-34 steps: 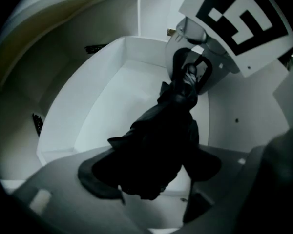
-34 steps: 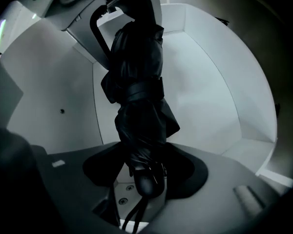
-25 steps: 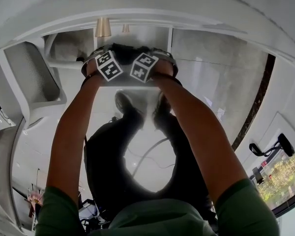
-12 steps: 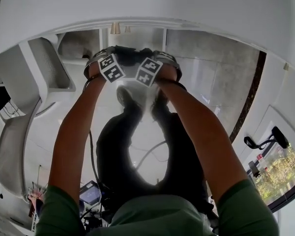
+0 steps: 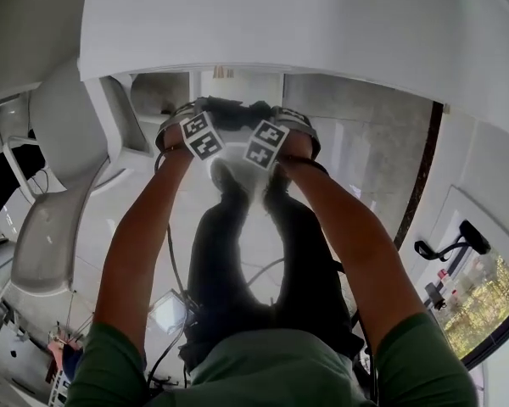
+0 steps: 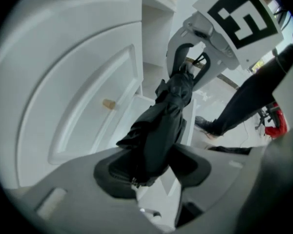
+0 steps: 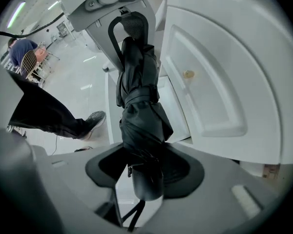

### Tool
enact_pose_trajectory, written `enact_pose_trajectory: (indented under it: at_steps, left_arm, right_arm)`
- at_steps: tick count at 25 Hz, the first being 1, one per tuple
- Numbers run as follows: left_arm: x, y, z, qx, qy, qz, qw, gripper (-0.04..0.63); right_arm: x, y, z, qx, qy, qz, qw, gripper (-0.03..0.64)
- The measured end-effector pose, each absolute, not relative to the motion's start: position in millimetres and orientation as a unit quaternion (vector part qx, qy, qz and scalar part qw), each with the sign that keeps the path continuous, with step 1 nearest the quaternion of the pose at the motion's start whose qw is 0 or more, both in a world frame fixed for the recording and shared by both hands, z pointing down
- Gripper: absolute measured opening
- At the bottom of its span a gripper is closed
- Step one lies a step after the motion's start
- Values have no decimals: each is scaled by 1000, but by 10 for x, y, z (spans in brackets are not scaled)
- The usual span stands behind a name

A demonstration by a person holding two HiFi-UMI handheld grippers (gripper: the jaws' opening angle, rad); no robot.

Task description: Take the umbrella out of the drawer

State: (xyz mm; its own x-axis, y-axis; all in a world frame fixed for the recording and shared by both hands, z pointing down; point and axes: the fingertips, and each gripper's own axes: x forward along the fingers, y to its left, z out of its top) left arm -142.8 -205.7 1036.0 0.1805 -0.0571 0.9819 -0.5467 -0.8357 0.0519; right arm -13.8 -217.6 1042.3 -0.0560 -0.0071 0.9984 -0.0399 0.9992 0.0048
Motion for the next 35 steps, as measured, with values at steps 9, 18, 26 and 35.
enact_pose_trajectory:
  at_steps: [9,18,26,35]
  left_arm:
    - [-1315,-2075,9162,744,-223,605,174,193]
    - [-1241,-2081,7922,751,-247,596,139,192]
    - [-1155,-2131,7011,756,-271,589,93,192]
    - [-1111,-2202,6242,756,-301,579,55,190]
  right_arm:
    - [-26,-2207,9250,38,-736,-16,675,209]
    - [39,-2212,7984,66,-755,-50,651,209]
    - [125,-2250,7091,95,-767,-81,629,209]
    - [165,-2359,6349,119,-778,-122,605,210]
